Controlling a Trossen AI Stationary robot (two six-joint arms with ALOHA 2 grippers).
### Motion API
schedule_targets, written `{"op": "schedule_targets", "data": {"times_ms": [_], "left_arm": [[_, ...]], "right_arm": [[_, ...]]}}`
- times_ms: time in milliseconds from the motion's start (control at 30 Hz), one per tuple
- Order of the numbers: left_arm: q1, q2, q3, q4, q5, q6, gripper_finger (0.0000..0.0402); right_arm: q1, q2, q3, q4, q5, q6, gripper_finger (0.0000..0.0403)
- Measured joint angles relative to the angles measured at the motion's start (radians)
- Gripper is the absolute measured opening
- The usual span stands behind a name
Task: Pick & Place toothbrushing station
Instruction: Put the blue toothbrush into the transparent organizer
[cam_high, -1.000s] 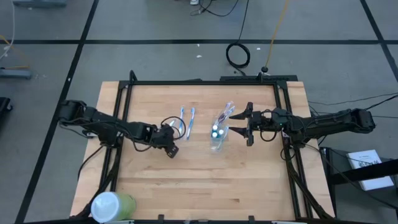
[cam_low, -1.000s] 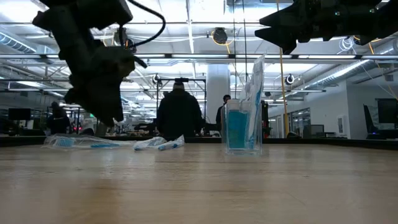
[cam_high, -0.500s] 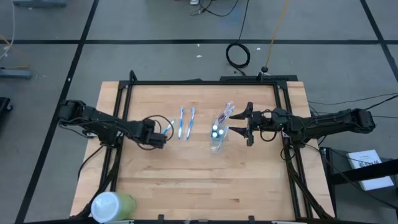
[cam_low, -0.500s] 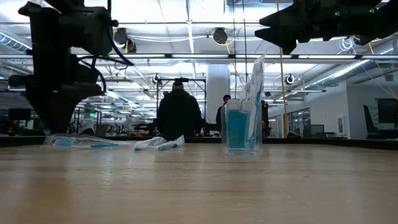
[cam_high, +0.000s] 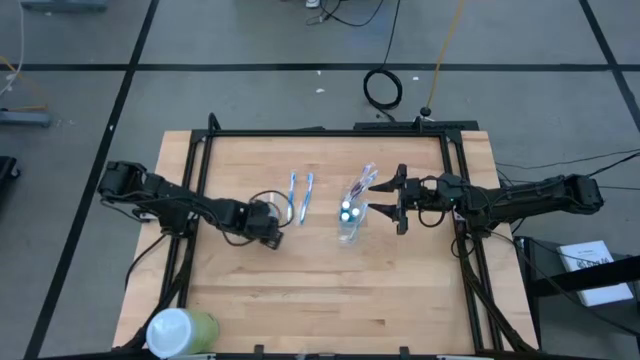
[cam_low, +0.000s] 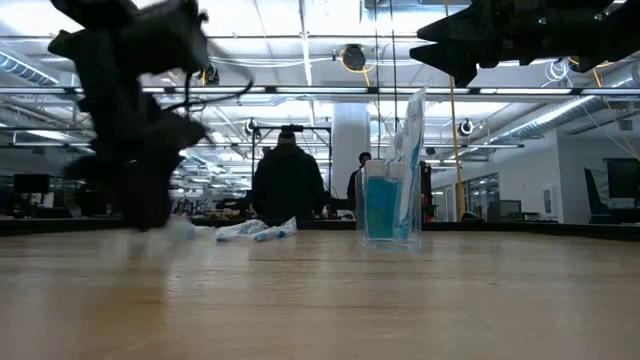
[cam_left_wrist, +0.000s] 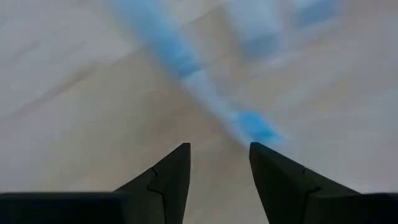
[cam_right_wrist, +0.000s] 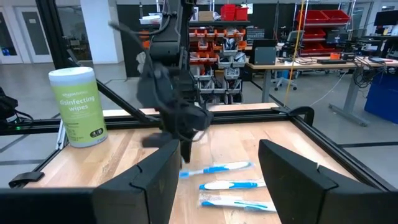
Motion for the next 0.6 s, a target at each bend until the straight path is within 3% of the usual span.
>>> {"op": "schedule_targets", "data": {"times_ms": [100, 200, 300, 467, 600], "left_arm": [[0.003, -0.001, 0.000, 0.287, -0.071, 0.170, 0.0170], [0.010, -0.001, 0.001, 0.568, -0.223, 0.409, 0.0170], [0.019, -0.002, 0.002, 0.742, -0.307, 0.638, 0.0170], [0.015, -0.036, 0.002, 0.650, -0.119, 1.027, 0.0170], [-0.009, -0.039, 0.000, 0.425, -0.116, 1.136, 0.0170]], "right_arm": [[0.000, 0.000, 0.000, 0.003, 0.000, 0.000, 0.0210], [0.000, 0.000, 0.000, 0.006, 0.000, 0.000, 0.0210], [0.000, 0.000, 0.000, 0.016, 0.000, 0.000, 0.0210], [0.000, 0.000, 0.000, 0.014, -0.003, 0.003, 0.0210], [0.000, 0.000, 0.000, 0.004, -0.003, 0.003, 0.0210]]}}
